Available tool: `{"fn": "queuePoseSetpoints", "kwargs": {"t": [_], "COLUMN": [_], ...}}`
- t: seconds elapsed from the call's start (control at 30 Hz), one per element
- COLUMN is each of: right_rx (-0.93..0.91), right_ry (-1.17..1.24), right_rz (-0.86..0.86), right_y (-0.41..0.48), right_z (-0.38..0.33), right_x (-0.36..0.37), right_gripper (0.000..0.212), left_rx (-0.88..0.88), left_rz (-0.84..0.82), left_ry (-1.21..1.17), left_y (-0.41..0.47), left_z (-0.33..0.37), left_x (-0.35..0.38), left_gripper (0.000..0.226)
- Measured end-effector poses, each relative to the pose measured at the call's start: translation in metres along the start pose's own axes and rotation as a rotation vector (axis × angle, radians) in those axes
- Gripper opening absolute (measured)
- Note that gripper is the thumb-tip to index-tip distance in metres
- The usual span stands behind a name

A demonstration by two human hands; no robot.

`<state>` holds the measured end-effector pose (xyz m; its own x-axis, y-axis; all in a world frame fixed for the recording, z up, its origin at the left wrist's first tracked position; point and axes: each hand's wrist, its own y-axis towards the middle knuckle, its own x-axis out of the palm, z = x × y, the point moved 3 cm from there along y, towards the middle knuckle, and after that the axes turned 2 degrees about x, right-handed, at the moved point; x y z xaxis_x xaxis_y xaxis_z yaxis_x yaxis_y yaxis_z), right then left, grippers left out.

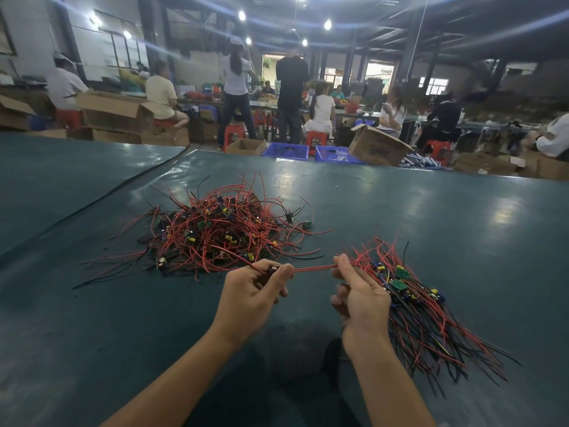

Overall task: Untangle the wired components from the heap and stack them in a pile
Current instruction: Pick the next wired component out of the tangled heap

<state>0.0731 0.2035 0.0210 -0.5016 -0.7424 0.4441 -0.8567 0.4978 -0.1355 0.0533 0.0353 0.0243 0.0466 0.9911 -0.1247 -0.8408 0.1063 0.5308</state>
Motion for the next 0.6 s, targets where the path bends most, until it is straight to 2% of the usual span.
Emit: {"fn": "queuePoseSetpoints", "kwargs": {"t": [0.1,0.2,0.37,0.43,0.6], "right_rx": [0.001,-0.028,-0.039,-0.057,-0.008], "right_ry": [0.063,0.019,-0.231,-0.269,-0.206], "right_rz": [0.074,0.053,-0.255,-0.311,-0.154], "right_y": [0.005,0.0,-0.026,-0.035,-0.025], "right_z": [-0.002,0.0,0.018,0.025,0.021], "right_x": [-0.008,-0.003,0.024,0.032,0.022], "right_gripper": [0.018,0.019,0.027,0.024,0.021], "left_rx": [0.013,0.003,-0.053,-0.055,-0.028], "left_rz": [-0.008,0.011,-0.004,-0.051,-0.11], "left_ry": [0.001,-0.032,-0.053,-0.036,0.053], "left_y": [-0.002,-0.006,-0.004,-0.005,-0.005], "left_z": [-0.001,-0.004,-0.009,-0.008,-0.009], "left_x": [0.001,0.004,0.003,0.004,0.004], "left_gripper": [0.033,0.039,0.035,0.029,0.034]}}
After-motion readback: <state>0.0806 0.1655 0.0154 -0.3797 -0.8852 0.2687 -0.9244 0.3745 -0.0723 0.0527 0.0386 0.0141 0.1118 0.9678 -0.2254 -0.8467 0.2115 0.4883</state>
